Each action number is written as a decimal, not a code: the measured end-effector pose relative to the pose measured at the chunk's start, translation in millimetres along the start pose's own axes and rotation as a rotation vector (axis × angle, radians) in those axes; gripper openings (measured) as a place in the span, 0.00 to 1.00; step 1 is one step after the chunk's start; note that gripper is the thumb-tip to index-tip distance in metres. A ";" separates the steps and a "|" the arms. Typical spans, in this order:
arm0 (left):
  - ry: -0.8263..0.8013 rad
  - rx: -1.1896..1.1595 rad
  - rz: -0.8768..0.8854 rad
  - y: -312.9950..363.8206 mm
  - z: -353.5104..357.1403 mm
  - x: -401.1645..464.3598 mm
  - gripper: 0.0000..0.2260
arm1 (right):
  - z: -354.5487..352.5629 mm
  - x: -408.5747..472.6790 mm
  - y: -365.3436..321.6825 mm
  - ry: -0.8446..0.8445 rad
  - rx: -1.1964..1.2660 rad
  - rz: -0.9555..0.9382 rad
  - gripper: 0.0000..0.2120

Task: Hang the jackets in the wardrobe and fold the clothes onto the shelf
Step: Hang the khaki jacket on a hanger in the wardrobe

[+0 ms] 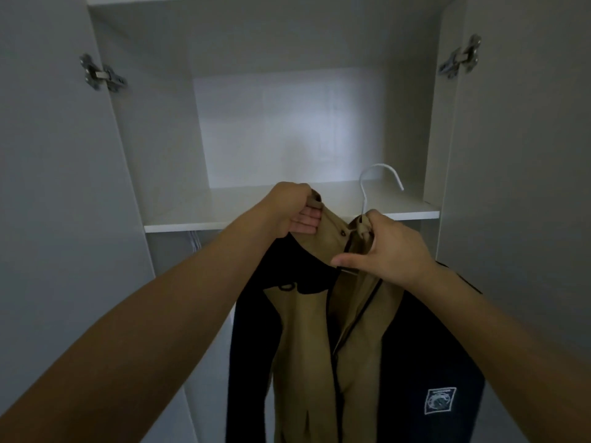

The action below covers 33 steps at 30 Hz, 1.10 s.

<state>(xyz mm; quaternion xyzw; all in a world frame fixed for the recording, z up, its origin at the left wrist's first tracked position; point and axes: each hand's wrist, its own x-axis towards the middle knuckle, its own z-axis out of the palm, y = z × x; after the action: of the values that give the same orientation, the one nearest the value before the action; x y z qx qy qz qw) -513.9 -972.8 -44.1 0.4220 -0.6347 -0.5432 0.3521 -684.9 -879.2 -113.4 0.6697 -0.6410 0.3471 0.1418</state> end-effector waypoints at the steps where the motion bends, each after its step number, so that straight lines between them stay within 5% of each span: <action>1: -0.007 -0.001 0.002 0.9 -1.1 -1.8 0.10 | 0.6 1.8 -0.4 0.031 -0.034 -0.008 0.31; 5: 0.031 -0.009 0.103 -7.1 -3.5 -10.3 0.13 | -0.2 10.1 4.7 0.122 0.069 0.079 0.18; 8: 0.449 0.277 0.659 -59.7 10.5 -24.8 0.08 | -3.0 13.6 7.4 0.105 0.166 0.128 0.18; 9: 0.503 0.396 0.859 -89.2 22.1 -35.7 0.09 | -2.3 13.7 7.3 0.096 0.171 0.135 0.18; 11: 0.364 0.669 0.996 -151.3 49.4 -52.6 0.13 | -0.6 13.0 7.3 0.101 0.170 0.152 0.17; 15: 0.065 1.074 0.564 -234.3 82.8 -45.5 0.17 | -6.4 6.9 9.1 0.151 0.209 0.189 0.17; 18: -0.047 1.066 0.103 -244.2 86.2 -35.8 0.17 | -20.2 1.2 11.5 0.205 0.265 0.227 0.14; 21: -0.171 1.042 -0.051 -245.7 90.9 -29.3 0.30 | -30.1 -6.0 12.6 0.273 0.344 0.259 0.13; 24: -0.052 0.998 0.005 -250.5 105.5 -28.9 0.30 | -35.1 -14.8 6.7 0.345 0.434 0.254 0.10; 27: 0.213 0.836 0.378 -258.1 119.1 -29.1 0.20 | -41.3 -21.9 1.4 0.403 0.563 0.243 0.10; 29: 0.210 0.726 0.622 -259.4 126.4 -25.4 0.17 | -46.0 -24.8 0.9 0.462 0.597 0.229 0.13; 33: 0.160 0.529 0.528 -252.3 137.7 -23.5 0.14 | -47.8 -28.4 7.1 0.534 0.645 0.275 0.16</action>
<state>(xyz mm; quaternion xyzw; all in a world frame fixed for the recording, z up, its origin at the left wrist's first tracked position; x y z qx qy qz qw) -590.7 -910.6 -315.1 0.3615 -0.8103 -0.2165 0.4073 -703.5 -828.2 -99.2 0.4749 -0.5241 0.7058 0.0387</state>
